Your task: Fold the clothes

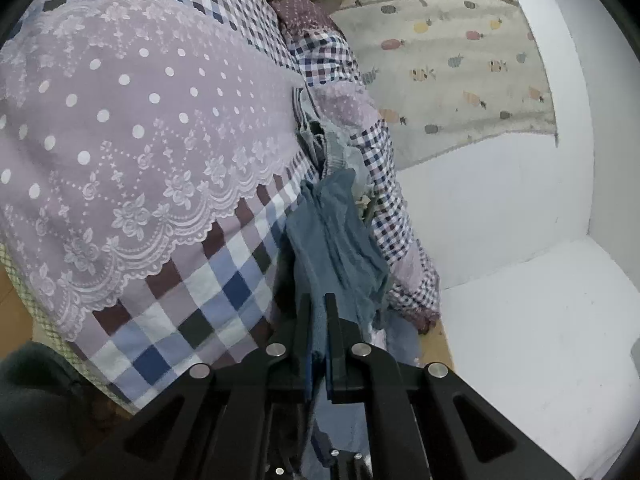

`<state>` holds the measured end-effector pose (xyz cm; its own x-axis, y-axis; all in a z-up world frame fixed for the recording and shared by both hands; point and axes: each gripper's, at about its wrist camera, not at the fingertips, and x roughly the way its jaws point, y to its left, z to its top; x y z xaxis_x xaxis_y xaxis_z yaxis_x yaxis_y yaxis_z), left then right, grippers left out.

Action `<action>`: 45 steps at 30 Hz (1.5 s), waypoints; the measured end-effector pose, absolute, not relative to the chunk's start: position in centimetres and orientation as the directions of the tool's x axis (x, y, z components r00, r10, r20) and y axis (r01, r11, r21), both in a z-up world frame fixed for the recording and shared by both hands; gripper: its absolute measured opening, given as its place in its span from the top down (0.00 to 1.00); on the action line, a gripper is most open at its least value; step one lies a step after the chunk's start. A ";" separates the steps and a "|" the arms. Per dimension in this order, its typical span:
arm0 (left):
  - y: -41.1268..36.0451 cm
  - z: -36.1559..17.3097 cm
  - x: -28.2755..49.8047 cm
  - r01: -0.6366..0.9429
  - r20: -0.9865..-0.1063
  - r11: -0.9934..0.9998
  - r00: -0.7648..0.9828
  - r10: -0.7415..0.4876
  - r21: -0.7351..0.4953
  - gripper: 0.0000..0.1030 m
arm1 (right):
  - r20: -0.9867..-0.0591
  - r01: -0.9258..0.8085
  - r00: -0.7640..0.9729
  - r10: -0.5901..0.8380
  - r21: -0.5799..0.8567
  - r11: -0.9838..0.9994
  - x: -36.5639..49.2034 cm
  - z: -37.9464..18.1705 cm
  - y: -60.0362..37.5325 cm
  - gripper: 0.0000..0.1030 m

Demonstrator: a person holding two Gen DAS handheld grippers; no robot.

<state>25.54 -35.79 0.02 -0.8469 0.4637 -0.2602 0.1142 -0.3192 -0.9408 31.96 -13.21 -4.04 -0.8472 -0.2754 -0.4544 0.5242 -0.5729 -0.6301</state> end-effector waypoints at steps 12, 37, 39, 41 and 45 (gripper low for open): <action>-34.9 1.3 25.1 0.097 -0.198 -0.247 -0.884 0.424 -0.964 0.98 | -0.470 0.387 -0.881 -0.043 -0.667 -0.637 30.5 -4.9 -4.2 0.67; -34.5 0.9 24.1 0.133 -0.209 -0.217 -0.902 0.379 -0.967 0.98 | -0.535 0.269 -0.736 0.416 -0.794 -0.545 28.7 -7.6 11.0 0.68; -34.7 0.9 24.2 0.135 -0.210 -0.214 -0.902 0.377 -0.967 0.98 | -0.552 0.277 -0.732 0.400 -0.776 -0.566 28.8 -6.5 11.9 0.72; -34.8 1.0 24.3 0.136 -0.212 -0.219 -0.903 0.374 -0.966 0.98 | -0.570 0.284 -0.727 0.383 -0.758 -0.587 28.8 -5.5 12.9 0.91; -34.9 1.5 24.5 0.143 -0.231 -0.247 -0.897 0.376 -0.958 0.98 | -0.603 0.299 -0.717 0.350 -0.720 -0.626 28.9 -3.4 14.8 0.98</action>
